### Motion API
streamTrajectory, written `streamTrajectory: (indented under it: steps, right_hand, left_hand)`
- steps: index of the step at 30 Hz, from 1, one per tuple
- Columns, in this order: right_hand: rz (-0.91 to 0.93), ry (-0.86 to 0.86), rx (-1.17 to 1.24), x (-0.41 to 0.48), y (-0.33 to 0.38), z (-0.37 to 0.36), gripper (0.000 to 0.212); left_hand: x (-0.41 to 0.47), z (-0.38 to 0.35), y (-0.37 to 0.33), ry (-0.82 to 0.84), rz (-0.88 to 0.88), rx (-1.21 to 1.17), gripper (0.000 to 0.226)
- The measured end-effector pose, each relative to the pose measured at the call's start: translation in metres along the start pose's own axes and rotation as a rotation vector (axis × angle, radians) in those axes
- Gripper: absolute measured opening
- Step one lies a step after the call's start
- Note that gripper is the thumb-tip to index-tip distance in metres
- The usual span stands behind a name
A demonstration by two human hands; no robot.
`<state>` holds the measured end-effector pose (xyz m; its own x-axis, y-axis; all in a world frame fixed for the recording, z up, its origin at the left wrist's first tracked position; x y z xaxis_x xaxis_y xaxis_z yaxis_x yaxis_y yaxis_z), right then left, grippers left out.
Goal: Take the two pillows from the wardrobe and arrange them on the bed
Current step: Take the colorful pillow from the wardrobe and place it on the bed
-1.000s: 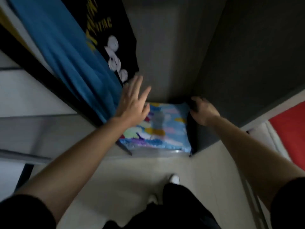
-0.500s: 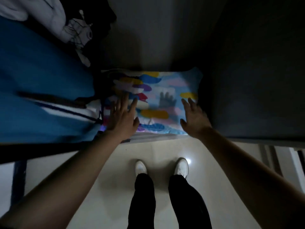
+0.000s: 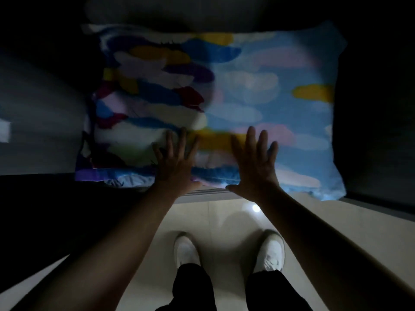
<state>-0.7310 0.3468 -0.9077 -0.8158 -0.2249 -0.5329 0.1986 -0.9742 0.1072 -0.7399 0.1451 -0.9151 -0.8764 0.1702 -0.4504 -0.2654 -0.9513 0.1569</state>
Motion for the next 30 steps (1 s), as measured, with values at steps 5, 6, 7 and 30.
streamTrajectory:
  steps: [5,6,7,30]
  right_hand:
    - [-0.03,-0.166,-0.086,0.022,0.001,-0.041,0.083]
    - [-0.039,-0.181,-0.075,0.024,0.002,-0.043,0.07]
    - [-0.046,-0.174,-0.06,0.026,0.003,-0.041,0.065]
    - [-0.003,-0.042,0.179,-0.204,-0.029,0.273,0.066]
  left_hand:
    - [0.023,-0.042,-0.007,-0.107,0.03,0.099,0.093]
    - [0.025,-0.042,-0.008,-0.119,0.029,0.118,0.069]
    - [0.026,-0.038,-0.008,-0.118,0.028,0.129,0.054]
    - [-0.124,0.354,-0.004,-0.118,-0.135,0.007,0.032]
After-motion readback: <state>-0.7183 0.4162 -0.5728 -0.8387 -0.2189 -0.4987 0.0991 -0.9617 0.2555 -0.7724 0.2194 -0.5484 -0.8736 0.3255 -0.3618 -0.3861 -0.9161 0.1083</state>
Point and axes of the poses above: each hand's wrist, its own x-axis towards the middle knuckle, its own z-axis out of the back of the hand, y = z × x, the point moved 3 cm from there along x, towards the middle knuckle, and after that the axes turned 5 degrees about y, right-handed, at the moved point
